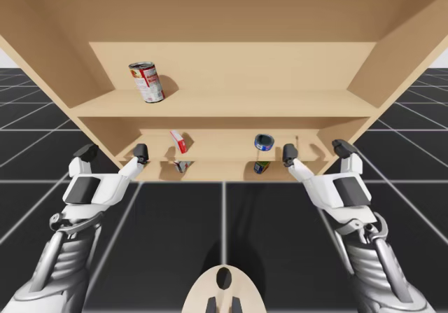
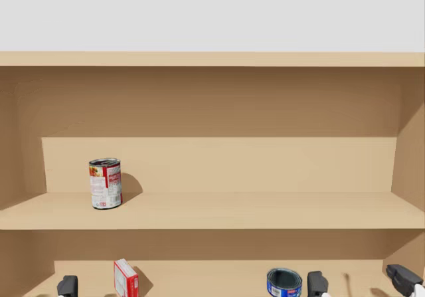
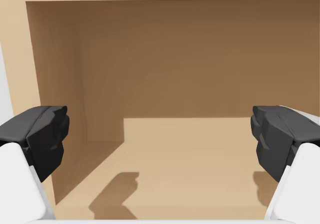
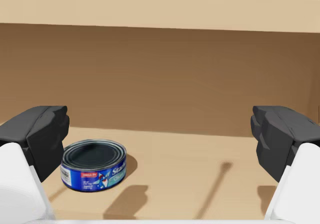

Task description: Find the gelatin box on the shelf and bring it to me.

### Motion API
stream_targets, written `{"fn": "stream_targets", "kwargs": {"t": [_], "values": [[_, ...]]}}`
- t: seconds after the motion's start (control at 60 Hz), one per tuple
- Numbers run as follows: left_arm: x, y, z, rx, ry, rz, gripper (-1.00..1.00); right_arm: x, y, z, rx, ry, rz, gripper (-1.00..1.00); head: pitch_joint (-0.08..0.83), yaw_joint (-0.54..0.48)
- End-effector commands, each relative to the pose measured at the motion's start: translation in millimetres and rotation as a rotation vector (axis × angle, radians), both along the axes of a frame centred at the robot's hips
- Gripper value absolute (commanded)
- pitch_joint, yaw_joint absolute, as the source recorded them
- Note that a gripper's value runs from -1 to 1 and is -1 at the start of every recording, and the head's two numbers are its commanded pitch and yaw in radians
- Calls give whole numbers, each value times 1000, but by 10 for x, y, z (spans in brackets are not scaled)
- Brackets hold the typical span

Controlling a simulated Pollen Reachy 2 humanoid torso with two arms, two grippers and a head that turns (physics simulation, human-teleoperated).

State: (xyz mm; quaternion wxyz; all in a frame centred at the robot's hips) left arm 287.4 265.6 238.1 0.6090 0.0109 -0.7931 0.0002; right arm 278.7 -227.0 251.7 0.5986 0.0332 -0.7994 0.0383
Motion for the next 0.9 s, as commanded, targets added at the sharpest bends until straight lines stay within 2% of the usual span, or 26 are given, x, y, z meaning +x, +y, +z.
{"fn": "stream_targets", "kwargs": {"t": [0.017,0.15,0.35,0.517,0.733,0.9], "values": [[0,-1,-1,-1,0,0,-1000,-14,34,-16,42,0,-28,-1000,4,-10],[0,-1,-1,-1,0,0,-1000,-10,22,-1,31,11,-1,-1000,28,-16],[0,-1,-1,-1,0,0,-1000,-1,18,-11,29,13,-3,-1000,147,-5],[0,-1,-1,-1,0,0,-1000,11,19,-27,22,18,-2,-1000,255,77],[0,-1,-1,-1,0,0,-1000,17,30,-44,17,25,0,-1000,391,230],[4,-15,-2,-1,1,-17,-1000,21,33,-49,18,27,0,-1000,436,275]]}}
